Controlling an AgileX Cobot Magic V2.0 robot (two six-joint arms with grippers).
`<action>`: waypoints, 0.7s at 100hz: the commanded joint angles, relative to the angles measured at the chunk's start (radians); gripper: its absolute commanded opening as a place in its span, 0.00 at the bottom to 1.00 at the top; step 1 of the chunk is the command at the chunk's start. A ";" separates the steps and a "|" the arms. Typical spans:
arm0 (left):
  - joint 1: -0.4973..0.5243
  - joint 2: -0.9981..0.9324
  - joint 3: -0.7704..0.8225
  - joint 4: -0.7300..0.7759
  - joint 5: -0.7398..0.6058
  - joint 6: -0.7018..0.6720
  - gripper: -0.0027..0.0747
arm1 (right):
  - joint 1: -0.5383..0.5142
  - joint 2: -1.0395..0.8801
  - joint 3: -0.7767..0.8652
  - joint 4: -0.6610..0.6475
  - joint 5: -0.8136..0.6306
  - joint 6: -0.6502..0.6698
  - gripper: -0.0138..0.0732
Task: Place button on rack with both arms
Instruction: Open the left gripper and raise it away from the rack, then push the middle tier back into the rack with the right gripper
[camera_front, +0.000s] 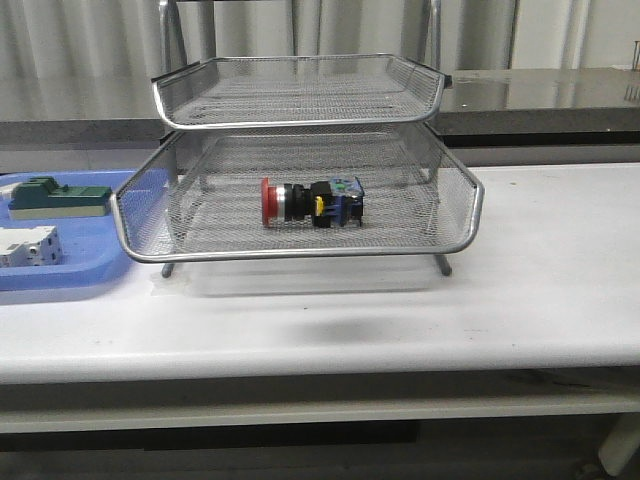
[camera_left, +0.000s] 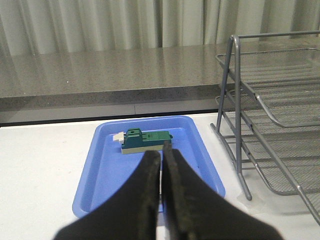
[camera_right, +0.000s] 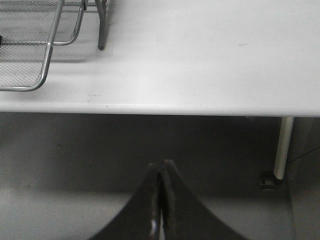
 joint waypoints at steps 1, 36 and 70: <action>0.003 0.009 -0.027 -0.015 -0.081 -0.010 0.04 | -0.003 0.059 -0.024 0.037 -0.069 -0.052 0.08; 0.003 0.009 -0.027 -0.015 -0.081 -0.010 0.04 | -0.001 0.370 -0.073 0.339 -0.090 -0.295 0.08; 0.003 0.009 -0.027 -0.015 -0.081 -0.010 0.04 | 0.201 0.618 -0.151 0.373 -0.205 -0.328 0.08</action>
